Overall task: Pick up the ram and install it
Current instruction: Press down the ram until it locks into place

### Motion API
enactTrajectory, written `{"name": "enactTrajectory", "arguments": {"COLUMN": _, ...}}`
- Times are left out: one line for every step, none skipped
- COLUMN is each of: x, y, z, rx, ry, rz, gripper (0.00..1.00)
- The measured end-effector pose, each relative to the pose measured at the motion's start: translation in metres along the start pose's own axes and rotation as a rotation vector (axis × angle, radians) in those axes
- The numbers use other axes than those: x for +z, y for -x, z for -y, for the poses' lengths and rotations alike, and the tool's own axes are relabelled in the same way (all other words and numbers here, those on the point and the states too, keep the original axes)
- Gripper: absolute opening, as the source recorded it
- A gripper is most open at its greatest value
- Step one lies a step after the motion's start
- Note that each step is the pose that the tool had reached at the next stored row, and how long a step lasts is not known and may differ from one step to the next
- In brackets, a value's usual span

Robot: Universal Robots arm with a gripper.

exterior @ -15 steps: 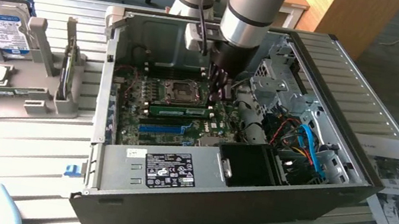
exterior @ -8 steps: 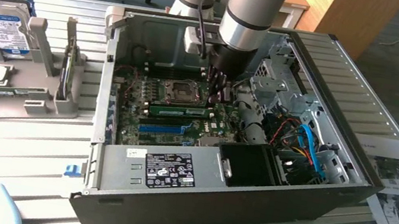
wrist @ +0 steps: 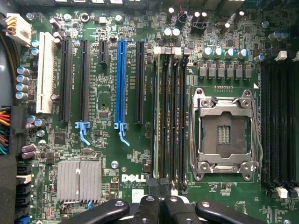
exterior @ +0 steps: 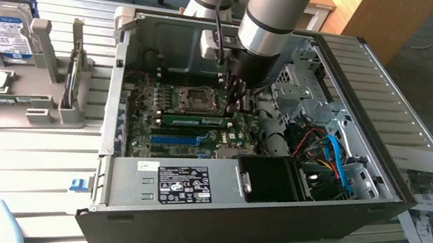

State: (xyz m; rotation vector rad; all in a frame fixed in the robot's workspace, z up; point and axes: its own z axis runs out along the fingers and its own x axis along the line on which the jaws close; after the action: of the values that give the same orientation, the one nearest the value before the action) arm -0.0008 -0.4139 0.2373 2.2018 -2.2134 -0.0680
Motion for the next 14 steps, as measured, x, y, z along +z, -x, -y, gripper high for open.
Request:
{"name": "enactTrajectory", "arguments": {"x": 0.0, "y": 0.0, "z": 0.0009, "rx": 0.0, "ry": -0.0001, "rz": 0.0001, "gripper": 0.09}}
{"name": "enactTrajectory", "arguments": {"x": 0.0, "y": 0.0, "z": 0.0015, "rx": 0.0, "ry": -0.0001, "rz": 0.0001, "gripper": 0.09}}
{"name": "enactTrajectory", "arguments": {"x": 0.0, "y": 0.0, "z": 0.0016, "rx": 0.0, "ry": 0.0, "rz": 0.0001, "gripper": 0.09}}
{"name": "enactTrajectory", "arguments": {"x": 0.0, "y": 0.0, "z": 0.0016, "rx": 0.0, "ry": 0.0, "rz": 0.0001, "gripper": 0.09}}
{"name": "enactTrajectory", "arguments": {"x": 0.0, "y": 0.0, "z": 0.0015, "rx": 0.0, "ry": -0.0001, "rz": 0.0001, "gripper": 0.09}}
{"name": "enactTrajectory", "arguments": {"x": 0.0002, "y": 0.0, "z": 0.0016, "rx": 0.0, "ry": -0.0001, "rz": 0.0002, "gripper": 0.09}}
{"name": "enactTrajectory", "arguments": {"x": 0.0007, "y": 0.0, "z": 0.0016, "rx": 0.0, "ry": -0.0001, "rz": 0.0003, "gripper": 0.09}}
{"name": "enactTrajectory", "arguments": {"x": 0.0013, "y": 0.0, "z": 0.0016, "rx": 0.0, "ry": -0.0001, "rz": 0.0003, "gripper": 0.09}}
{"name": "enactTrajectory", "arguments": {"x": 0.0018, "y": 0.0, "z": 0.0017, "rx": 0.0, "ry": -0.0001, "rz": 0.0001, "gripper": 0.09}}
{"name": "enactTrajectory", "arguments": {"x": 0.0023, "y": 0.0, "z": 0.0017, "rx": 0.0, "ry": -0.0001, "rz": 0.0001, "gripper": 0.09}}
{"name": "enactTrajectory", "arguments": {"x": 0.0029, "y": 0.0, "z": 0.0017, "rx": 0.0, "ry": 0.0, "rz": 0.0001, "gripper": 0.09}}
{"name": "enactTrajectory", "arguments": {"x": 0.0034, "y": 0.0, "z": 0.0017, "rx": 0.0, "ry": 0.0, "rz": 0.0001, "gripper": 0.09}}
{"name": "enactTrajectory", "arguments": {"x": 0.004, "y": 0.0, "z": 0.0018, "rx": 0.0, "ry": -0.0001, "rz": 0.0001, "gripper": 0.09}}
{"name": "enactTrajectory", "arguments": {"x": 0.0045, "y": -0.0001, "z": 0.0018, "rx": 0.0, "ry": 0.0, "rz": 0.0001, "gripper": 0.09}}
